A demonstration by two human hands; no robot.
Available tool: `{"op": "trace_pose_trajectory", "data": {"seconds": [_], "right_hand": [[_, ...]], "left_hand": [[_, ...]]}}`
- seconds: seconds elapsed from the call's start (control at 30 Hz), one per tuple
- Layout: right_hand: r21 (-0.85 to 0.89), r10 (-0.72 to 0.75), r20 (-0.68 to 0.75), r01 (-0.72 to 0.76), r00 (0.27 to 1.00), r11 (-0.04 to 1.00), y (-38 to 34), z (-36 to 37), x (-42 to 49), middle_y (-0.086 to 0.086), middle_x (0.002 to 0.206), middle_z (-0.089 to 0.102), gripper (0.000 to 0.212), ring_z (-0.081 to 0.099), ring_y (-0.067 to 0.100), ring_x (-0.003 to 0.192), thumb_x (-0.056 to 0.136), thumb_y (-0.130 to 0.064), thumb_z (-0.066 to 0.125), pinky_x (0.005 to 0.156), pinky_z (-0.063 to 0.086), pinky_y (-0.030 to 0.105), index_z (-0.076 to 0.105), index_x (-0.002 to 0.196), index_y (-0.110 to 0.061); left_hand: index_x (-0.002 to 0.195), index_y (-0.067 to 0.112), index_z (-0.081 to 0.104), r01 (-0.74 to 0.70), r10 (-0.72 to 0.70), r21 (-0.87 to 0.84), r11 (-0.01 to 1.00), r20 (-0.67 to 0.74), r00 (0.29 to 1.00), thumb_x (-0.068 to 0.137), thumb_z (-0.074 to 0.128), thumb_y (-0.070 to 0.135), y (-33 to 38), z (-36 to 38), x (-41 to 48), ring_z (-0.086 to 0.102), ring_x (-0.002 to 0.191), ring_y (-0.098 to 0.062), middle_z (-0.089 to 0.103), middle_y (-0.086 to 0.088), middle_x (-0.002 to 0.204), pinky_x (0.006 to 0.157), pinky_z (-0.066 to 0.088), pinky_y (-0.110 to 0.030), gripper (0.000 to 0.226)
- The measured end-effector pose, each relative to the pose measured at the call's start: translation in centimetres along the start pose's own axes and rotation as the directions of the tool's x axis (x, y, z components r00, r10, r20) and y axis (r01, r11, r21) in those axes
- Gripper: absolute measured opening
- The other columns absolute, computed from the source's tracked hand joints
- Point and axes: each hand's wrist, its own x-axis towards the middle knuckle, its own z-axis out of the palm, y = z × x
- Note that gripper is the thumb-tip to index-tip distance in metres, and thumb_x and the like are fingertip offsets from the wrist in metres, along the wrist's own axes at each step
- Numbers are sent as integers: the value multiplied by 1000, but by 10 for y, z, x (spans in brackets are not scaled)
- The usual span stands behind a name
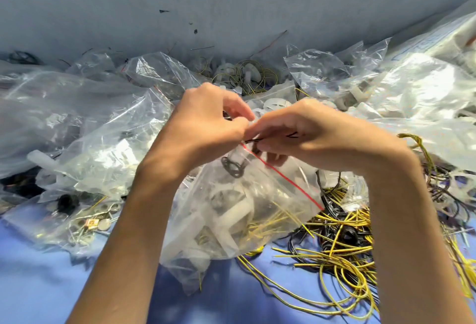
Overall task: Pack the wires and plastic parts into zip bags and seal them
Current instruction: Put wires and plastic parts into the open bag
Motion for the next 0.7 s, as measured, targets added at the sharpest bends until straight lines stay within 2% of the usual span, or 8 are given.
{"op": "trace_pose_trajectory", "data": {"seconds": [0.13, 0.2, 0.27, 0.33, 0.43, 0.53, 0.63, 0.7], "right_hand": [[-62, -88, 23, 89, 996, 994, -6, 11, 11, -2, 78, 62, 28, 58, 5, 74, 94, 1, 46, 68, 47, 26, 63, 95, -21], [-137, -43, 43, 48, 998, 989, -4, 14, 13, -6, 77, 63, 25, 58, 4, 73, 95, -3, 46, 67, 49, 25, 60, 94, -24], [-296, 53, 110, -19, 993, 955, 1, 18, 14, -4, 79, 66, 24, 62, 11, 74, 94, -9, 47, 71, 53, 37, 60, 92, -29], [-380, 135, 177, -58, 975, 923, 6, 20, 15, 1, 85, 72, 21, 67, 18, 79, 92, -10, 48, 73, 54, 40, 65, 100, -20], [-258, 70, 112, -39, 991, 965, 1, 20, 15, 4, 88, 74, 21, 69, 20, 80, 89, -12, 60, 74, 54, 39, 68, 98, -28], [-32, 26, 65, -24, 998, 999, -3, 16, 14, -1, 98, 73, 14, 69, 10, 91, 86, -22, 69, 86, 53, 42, 65, 96, -30], [-168, 81, 162, -54, 984, 984, 2, 16, 13, -9, 104, 71, 28, 65, 4, 94, 85, -39, 66, 89, 50, 36, 65, 111, -27], [-219, 113, 172, -74, 979, 973, 5, 15, 12, -7, 106, 70, 43, 64, 9, 97, 83, -53, 60, 89, 49, 37, 64, 114, -24]], "left_hand": [[70, 29, 72, -8, -3, -76, 997, -144, 990, 62, 50, 23, 2, -3, 0, 42, 38, 10, 48, 25, 39, 41, 26, -7, 24], [69, 32, 71, -6, -17, -125, 992, -183, 983, 64, 51, 24, 0, -5, 2, 43, 39, 6, 50, 25, 42, 47, 30, -13, 22], [67, 34, 69, -16, -20, -173, 985, -204, 979, 65, 51, 23, 1, -7, 3, 45, 42, 4, 57, 22, 48, 51, 36, -14, 21], [68, 33, 69, -50, 4, -205, 977, -219, 976, 64, 51, 21, 4, -6, 2, 47, 46, 2, 66, 16, 62, 55, 43, -17, 23], [73, 30, 69, -120, 76, -209, 971, -205, 976, 65, 50, 16, 11, -3, 0, 43, 45, 1, 66, 11, 71, 53, 39, -12, 25], [80, 33, 66, -144, 119, -254, 956, -111, 987, 69, 51, 17, 12, -5, -1, 56, 56, -1, 66, 9, 81, 55, 39, -9, 25], [100, 41, 58, -95, 134, -260, 961, 137, 981, 75, 60, 36, -4, -14, 0, 62, 90, 4, 61, 10, 110, 70, 43, -8, 26], [118, 42, 48, 11, 48, -166, 986, 347, 937, 68, 61, 55, -25, -23, -1, 53, 105, 14, 53, 20, 120, 81, 43, -10, 53]]}}
